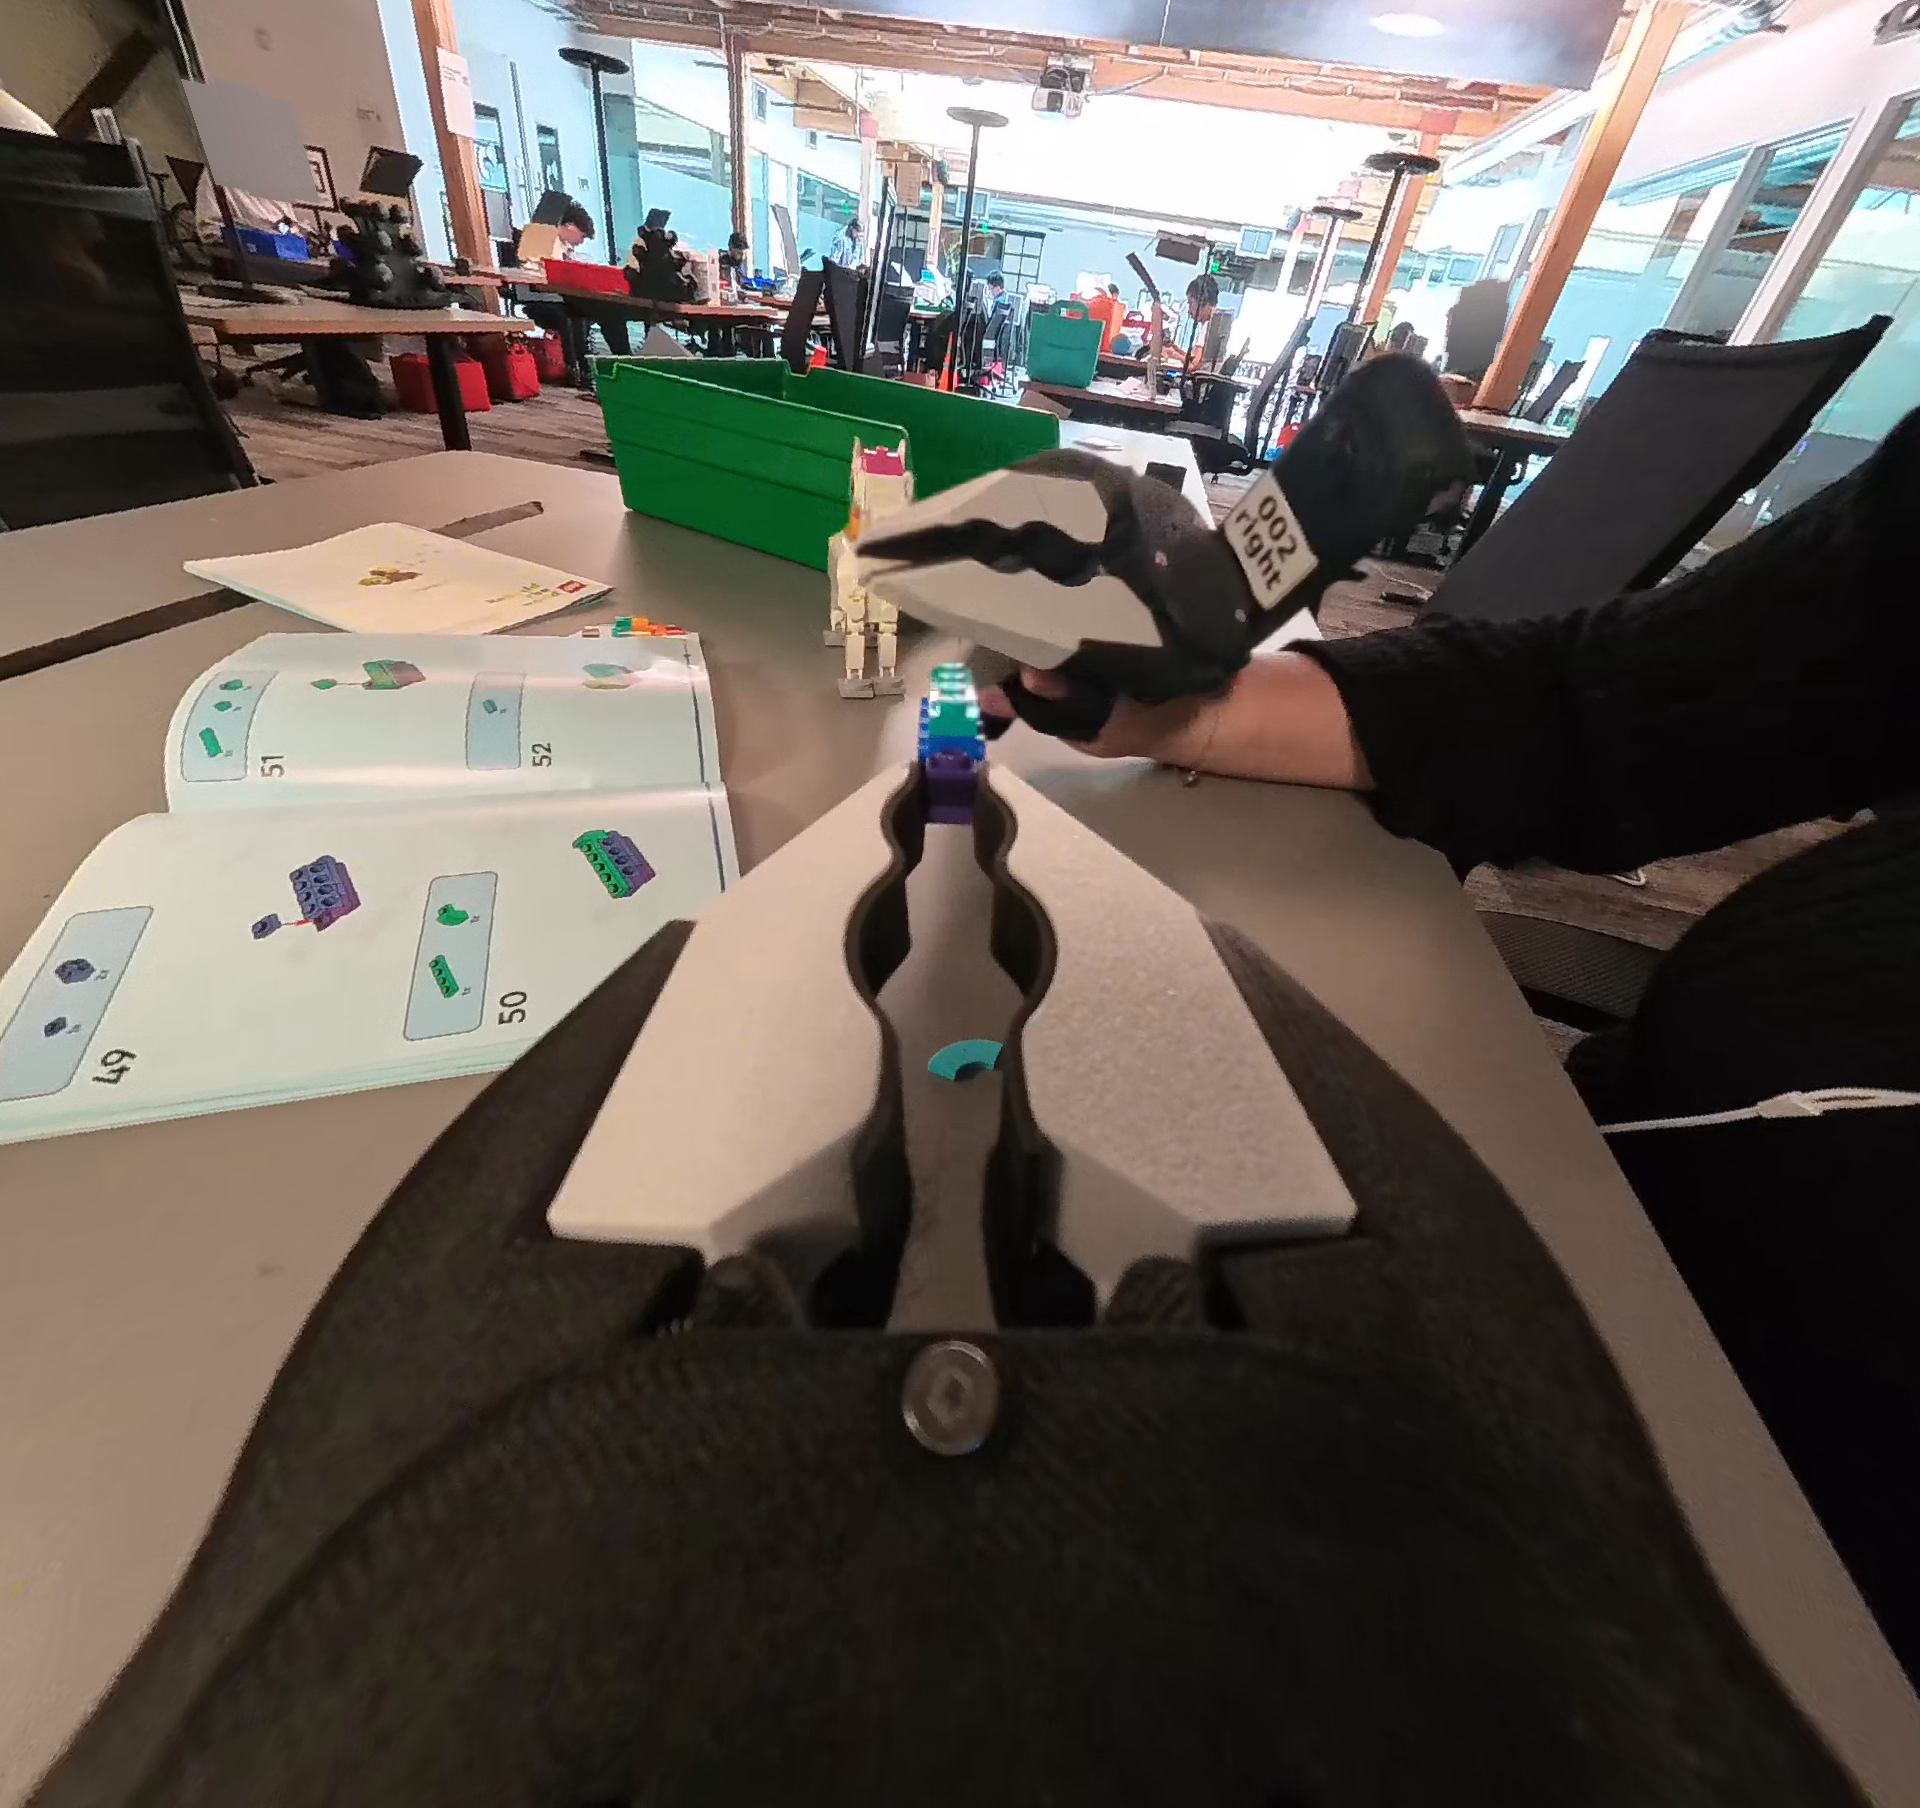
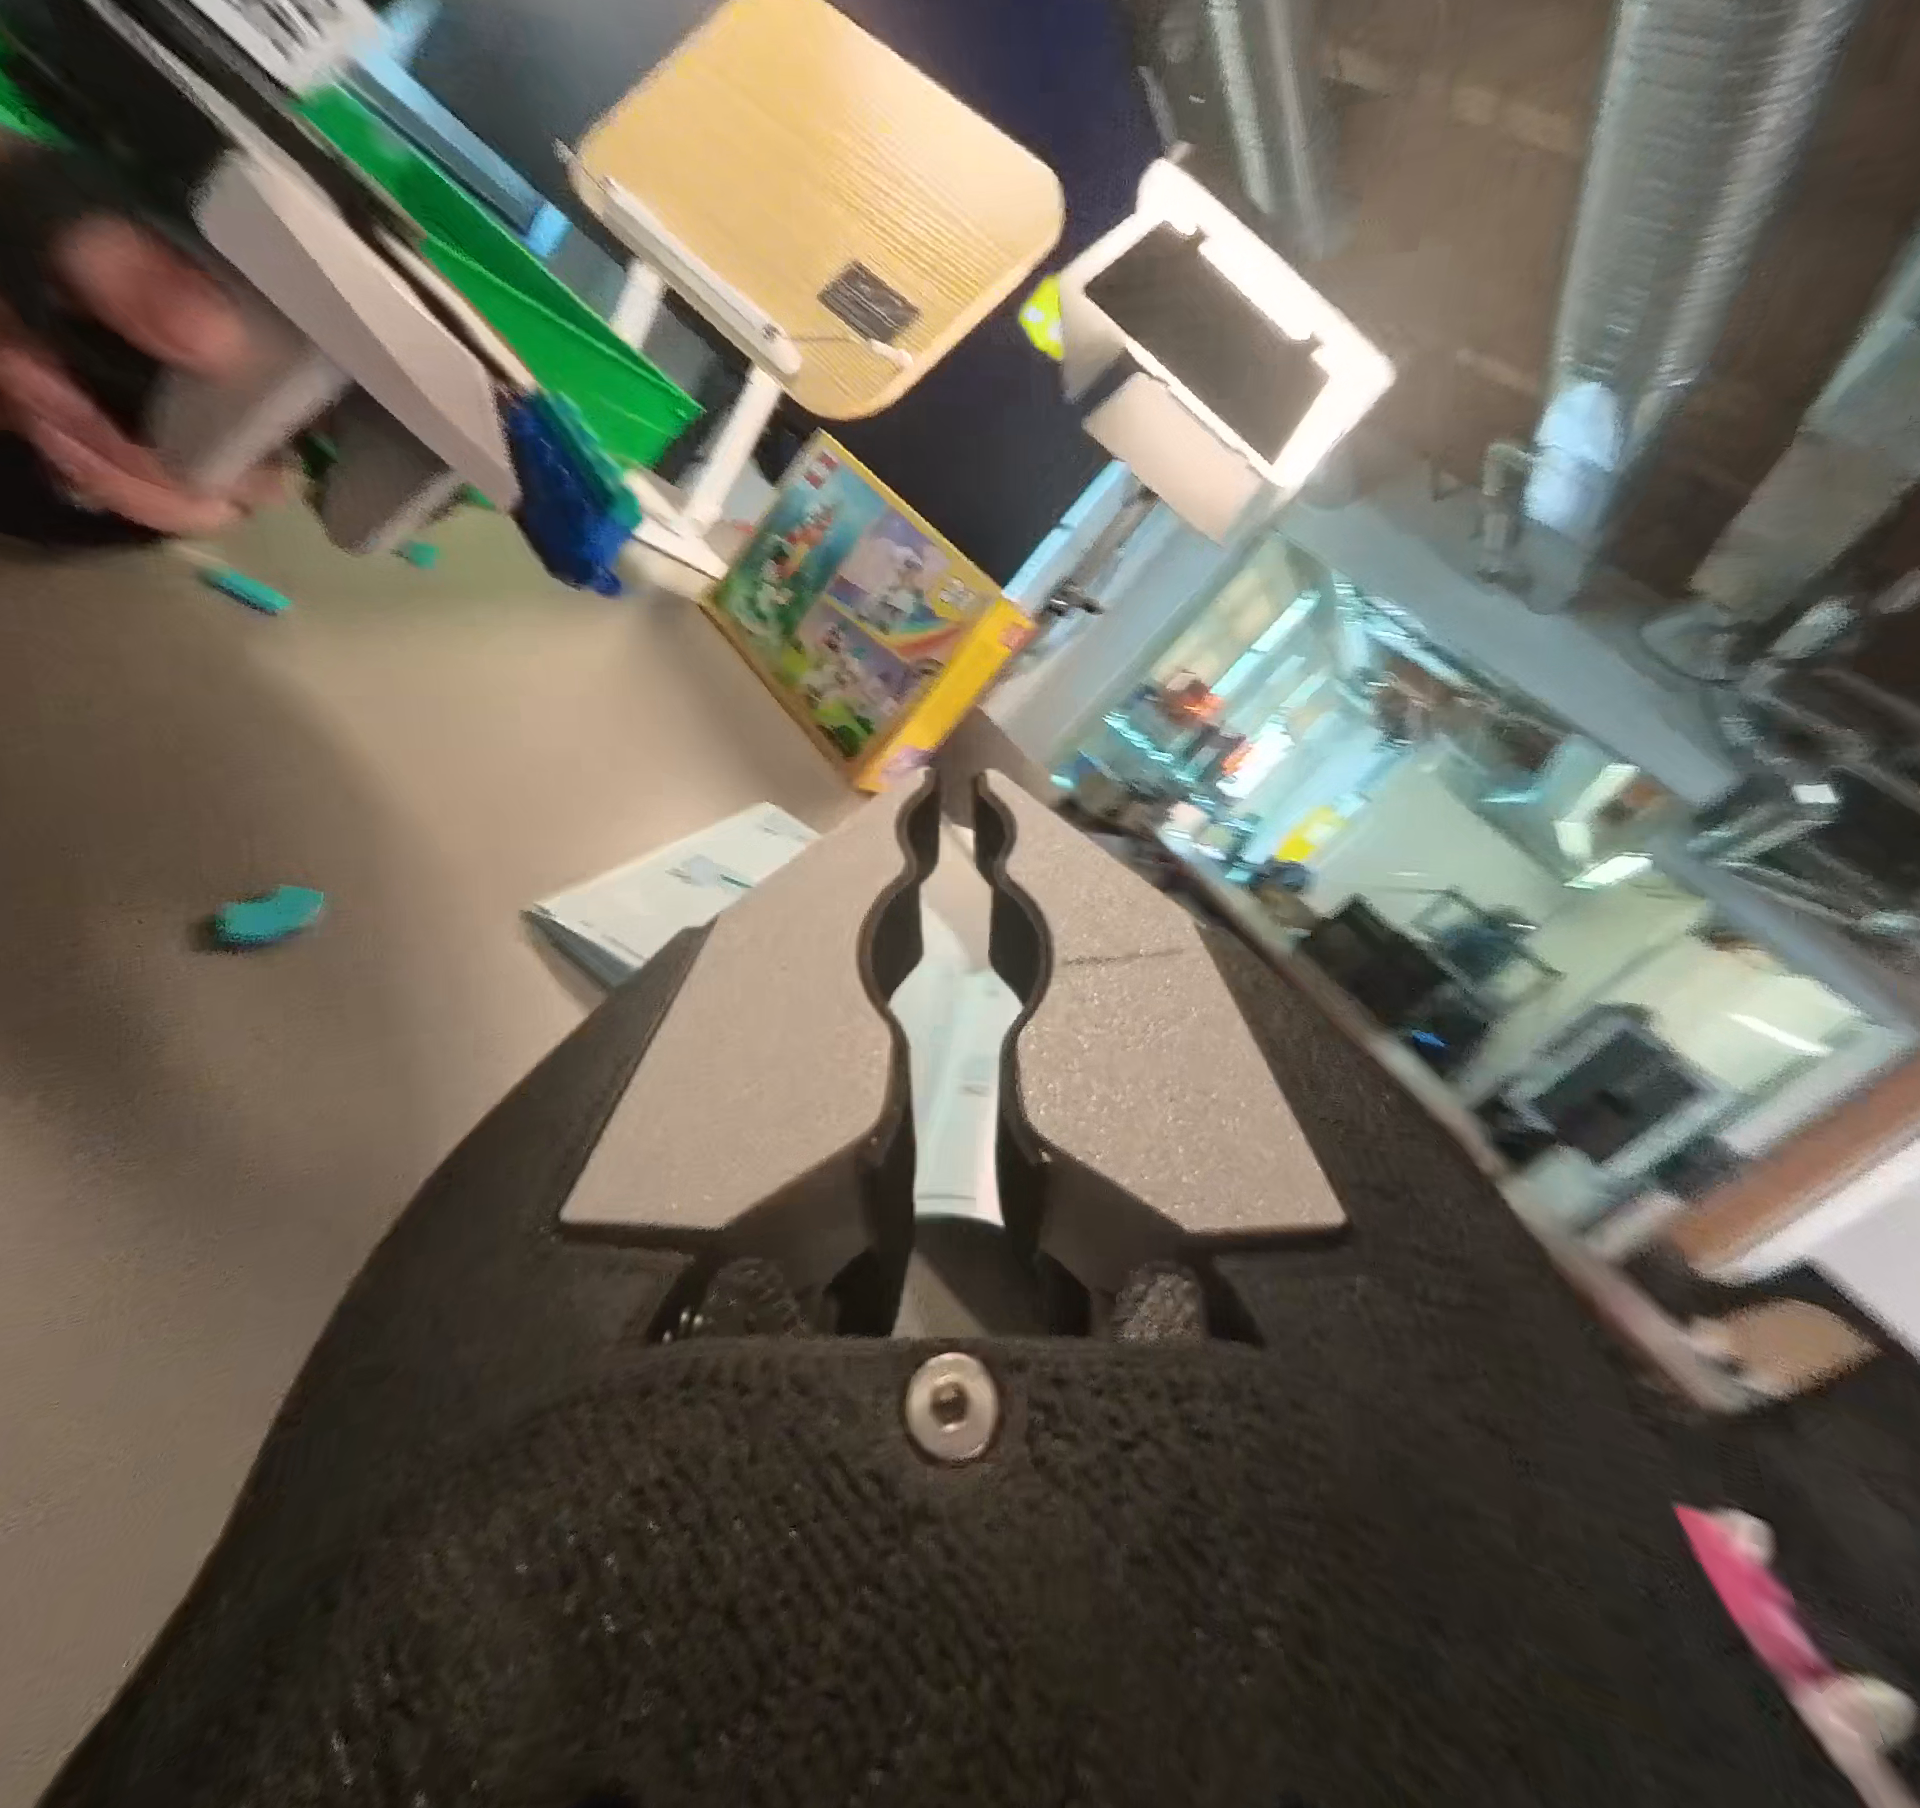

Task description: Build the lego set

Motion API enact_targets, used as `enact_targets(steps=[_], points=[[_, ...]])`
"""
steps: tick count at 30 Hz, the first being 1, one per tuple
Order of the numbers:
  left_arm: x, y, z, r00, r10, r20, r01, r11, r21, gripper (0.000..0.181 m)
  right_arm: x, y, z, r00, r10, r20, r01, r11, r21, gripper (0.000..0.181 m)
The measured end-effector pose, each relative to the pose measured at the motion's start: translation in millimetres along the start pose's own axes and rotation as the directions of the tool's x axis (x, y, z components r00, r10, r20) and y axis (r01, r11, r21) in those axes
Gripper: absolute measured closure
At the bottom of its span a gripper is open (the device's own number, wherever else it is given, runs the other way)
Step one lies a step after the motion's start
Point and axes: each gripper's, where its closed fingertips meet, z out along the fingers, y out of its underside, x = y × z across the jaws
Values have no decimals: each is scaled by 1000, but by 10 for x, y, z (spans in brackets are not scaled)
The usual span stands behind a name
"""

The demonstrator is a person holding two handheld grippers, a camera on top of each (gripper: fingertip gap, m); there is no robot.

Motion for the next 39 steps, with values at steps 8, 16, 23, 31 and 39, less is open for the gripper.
enact_targets(steps=[8, 16, 23, 31, 39], points=[[-9, -5, -4, 1000, -7, 3, 7, 1000, 4, 174, -46, -30, 10, 1000, 9, 30, -9, 1000, 7, 174], [-4, -4, -3, 1000, -6, -1, 6, 1000, 3, 174, -200, -88, 10, 981, 119, 155, -126, 991, 37, 171], [107, 46, 33, 998, 30, -60, -32, 999, -34, 174, -616, -516, -172, 601, 524, 604, -616, 785, -67, 153], [234, 149, 86, 989, 94, -115, -105, 989, -99, 174, -799, -545, -146, 646, 453, 615, -532, 844, -63, 157], [303, 190, 102, 982, 125, -143, -142, 983, -118, 174, -817, -535, -130, 685, 417, 598, -478, 876, -63, 165]])
